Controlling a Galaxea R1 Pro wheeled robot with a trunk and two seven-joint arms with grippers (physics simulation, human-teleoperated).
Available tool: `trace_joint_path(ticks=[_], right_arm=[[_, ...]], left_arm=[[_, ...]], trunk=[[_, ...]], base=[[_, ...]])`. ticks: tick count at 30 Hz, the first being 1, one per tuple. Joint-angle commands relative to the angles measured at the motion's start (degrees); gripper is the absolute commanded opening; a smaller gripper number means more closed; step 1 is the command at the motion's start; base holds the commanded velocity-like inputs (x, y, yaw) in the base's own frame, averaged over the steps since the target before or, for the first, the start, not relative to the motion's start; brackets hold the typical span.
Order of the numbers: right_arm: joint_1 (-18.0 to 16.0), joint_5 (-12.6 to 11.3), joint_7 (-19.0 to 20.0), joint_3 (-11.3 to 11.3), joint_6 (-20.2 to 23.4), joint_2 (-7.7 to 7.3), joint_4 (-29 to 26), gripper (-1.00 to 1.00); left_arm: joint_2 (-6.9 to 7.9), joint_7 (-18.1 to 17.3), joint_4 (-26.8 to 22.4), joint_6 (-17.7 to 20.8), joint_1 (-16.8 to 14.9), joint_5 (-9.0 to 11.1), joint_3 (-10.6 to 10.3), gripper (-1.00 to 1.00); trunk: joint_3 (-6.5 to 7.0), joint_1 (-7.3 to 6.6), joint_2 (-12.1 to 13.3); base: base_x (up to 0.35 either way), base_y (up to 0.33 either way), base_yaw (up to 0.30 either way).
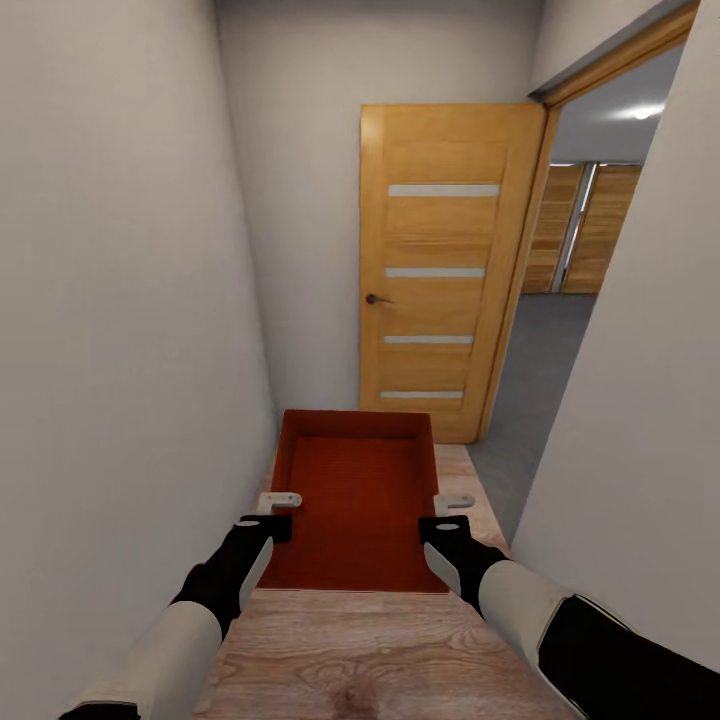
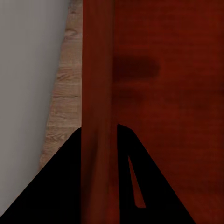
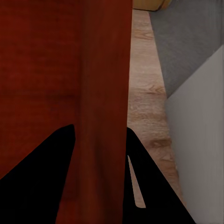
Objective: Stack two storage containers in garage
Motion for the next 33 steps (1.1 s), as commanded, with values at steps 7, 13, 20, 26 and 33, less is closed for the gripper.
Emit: trace_joint_path(ticks=[7, 13, 20, 26, 33], right_arm=[[-0.1, 1.4, -0.2, 2.6, -1.0, 0.01, -2.0, -1.00], [-0.1, 1.5, -0.2, 2.6, -1.0, -0.01, -2.0, -1.00], [-0.1, 1.5, -0.2, 2.6, -1.0, -0.01, -2.0, -1.00], [-0.1, 1.5, -0.2, 2.6, -1.0, -0.01, -2.0, -1.00], [-0.1, 1.5, -0.2, 2.6, -1.0, -0.01, -2.0, -1.00]], left_arm=[[-0.87, 0.0, 0.0, 2.5, 0.0, 0.2, 0.1, -1.00], [-0.87, 0.0, 0.1, 2.5, 0.0, 0.2, 0.1, -1.00], [-0.87, 0.0, 0.0, 2.5, 0.0, 0.2, 0.1, -1.00], [-0.87, 0.0, 0.0, 2.5, 0.0, 0.2, 0.1, -1.00], [-0.87, 0.0, 0.0, 2.5, 0.0, 0.2, 0.1, -1.00]], trunk=[[-0.13, 0.07, -0.1], [-0.13, 0.07, -0.1], [-0.13, 0.07, -0.1], [-0.13, 0.07, -0.1], [-0.13, 0.07, -0.1]], base=[[0.322, 0.000, -0.017], [0.322, 0.000, 0.000], [0.322, 0.000, 0.000], [0.322, 0.000, 0.000], [0.322, 0.000, 0.000]])
